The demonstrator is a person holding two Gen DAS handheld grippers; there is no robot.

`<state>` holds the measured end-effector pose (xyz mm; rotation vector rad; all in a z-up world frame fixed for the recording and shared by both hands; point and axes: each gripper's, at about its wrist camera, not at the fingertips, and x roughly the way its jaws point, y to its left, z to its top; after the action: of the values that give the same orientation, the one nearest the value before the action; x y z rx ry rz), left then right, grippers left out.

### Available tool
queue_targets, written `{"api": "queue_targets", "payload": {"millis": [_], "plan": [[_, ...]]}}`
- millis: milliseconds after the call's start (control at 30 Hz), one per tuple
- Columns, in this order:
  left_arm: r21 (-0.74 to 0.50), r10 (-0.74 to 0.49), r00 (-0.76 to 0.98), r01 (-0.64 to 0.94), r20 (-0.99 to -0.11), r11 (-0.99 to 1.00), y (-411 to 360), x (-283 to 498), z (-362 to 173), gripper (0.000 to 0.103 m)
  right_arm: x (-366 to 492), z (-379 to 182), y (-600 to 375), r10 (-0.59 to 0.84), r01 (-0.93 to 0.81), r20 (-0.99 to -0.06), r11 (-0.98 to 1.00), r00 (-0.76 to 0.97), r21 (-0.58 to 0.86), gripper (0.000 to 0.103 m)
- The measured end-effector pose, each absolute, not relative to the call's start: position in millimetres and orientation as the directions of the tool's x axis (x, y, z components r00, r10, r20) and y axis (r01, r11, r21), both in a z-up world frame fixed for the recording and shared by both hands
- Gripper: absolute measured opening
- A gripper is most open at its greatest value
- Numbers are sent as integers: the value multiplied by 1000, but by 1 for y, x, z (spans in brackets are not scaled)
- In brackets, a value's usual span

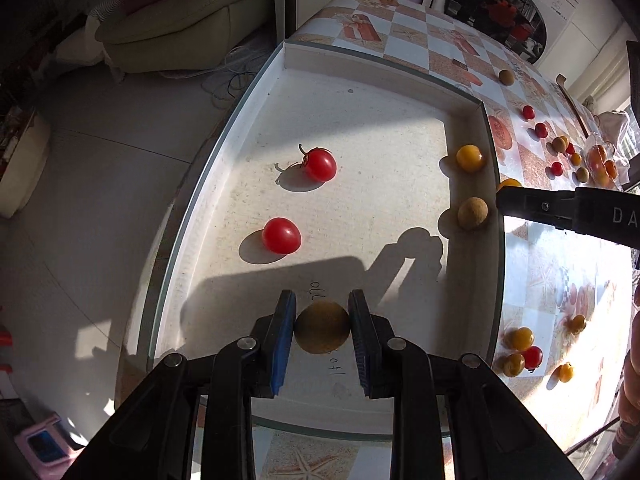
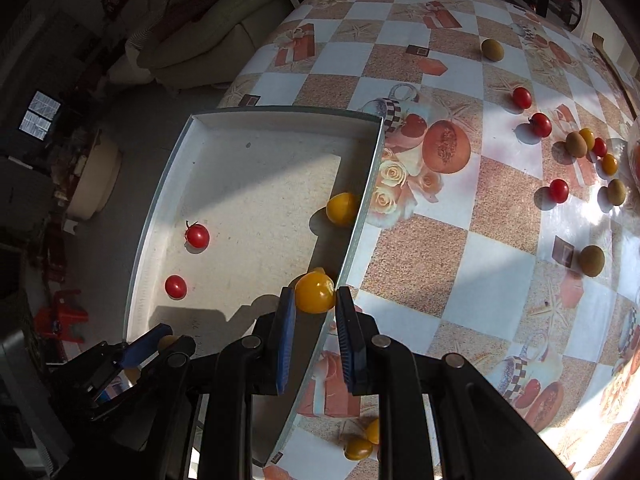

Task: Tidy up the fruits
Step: 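Carry the brown fruit and yellow tomato over the white tray, then open left tool to drop the brown fruit while right tool drops the yellow tomato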

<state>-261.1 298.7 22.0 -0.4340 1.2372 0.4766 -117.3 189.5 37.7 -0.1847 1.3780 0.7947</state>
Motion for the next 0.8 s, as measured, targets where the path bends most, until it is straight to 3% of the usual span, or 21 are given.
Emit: {"api": "queue_targets", "payload": {"millis": [633, 667, 733, 800], "plan": [[48, 190, 203, -552, -960, 832, 308, -273, -1, 31, -131, 1, 254, 312, -657, -949, 708, -38, 259, 23], [67, 205, 197, -545, -959, 835, 307, -273, -1, 34, -131, 0, 255, 310, -657, -950, 709, -38, 258, 23], [86, 226, 201, -537, -953, 839, 306, -274, 1, 87, -132, -3, 258, 304, -658, -952, 708, -43, 256, 23], [95, 249, 226, -532, -942, 842, 304, -276, 5, 89, -132, -3, 259, 306, -663, -951, 704, -38, 253, 27]]}}
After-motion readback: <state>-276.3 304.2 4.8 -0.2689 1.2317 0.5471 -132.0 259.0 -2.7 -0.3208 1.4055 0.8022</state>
